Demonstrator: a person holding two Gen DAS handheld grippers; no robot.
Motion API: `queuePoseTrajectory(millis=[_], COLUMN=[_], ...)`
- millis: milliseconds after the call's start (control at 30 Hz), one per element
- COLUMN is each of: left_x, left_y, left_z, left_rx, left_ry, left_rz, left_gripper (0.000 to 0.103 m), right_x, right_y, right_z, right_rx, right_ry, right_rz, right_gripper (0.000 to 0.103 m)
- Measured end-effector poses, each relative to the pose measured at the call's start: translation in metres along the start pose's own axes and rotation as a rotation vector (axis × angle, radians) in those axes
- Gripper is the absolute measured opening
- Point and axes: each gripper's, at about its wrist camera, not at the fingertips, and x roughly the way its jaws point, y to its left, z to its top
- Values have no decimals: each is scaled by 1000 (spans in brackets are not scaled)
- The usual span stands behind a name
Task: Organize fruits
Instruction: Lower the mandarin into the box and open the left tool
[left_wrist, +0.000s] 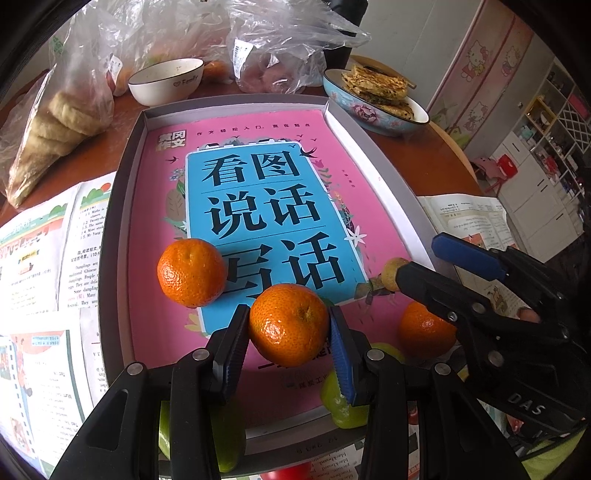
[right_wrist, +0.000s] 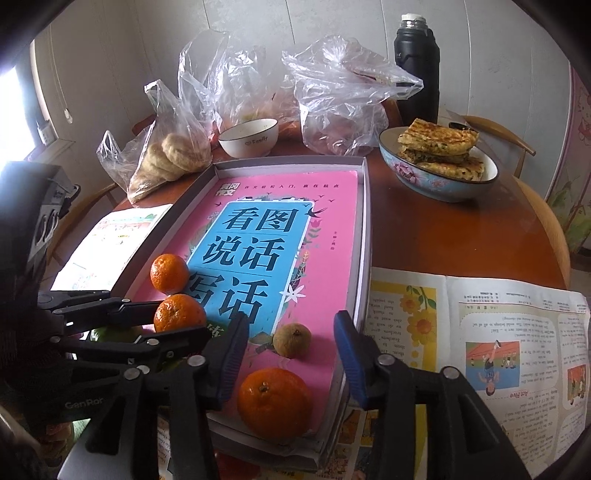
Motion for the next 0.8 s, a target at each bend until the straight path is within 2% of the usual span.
queuePoseTrajectory(millis=[367, 500, 600, 800], left_x=[1, -1, -2, -6], left_y=[0, 0, -1, -3], left_z=[0, 0, -1, -1], left_rx=[1, -11, -12, -17], left_ry=[-3, -11, -18, -29], left_rz=[10, 2, 9, 17], left_gripper=[44, 48, 51, 55], right_x=[-10, -13, -16, -20], right_y=[-4, -5, -6, -7], right_z=[-3, -5, -8, -10], right_rx=[20, 25, 24, 26], right_ry=[-13, -14, -17, -22], right_rz=[-14, -17, -23, -24], right_gripper=[54, 55, 61, 62])
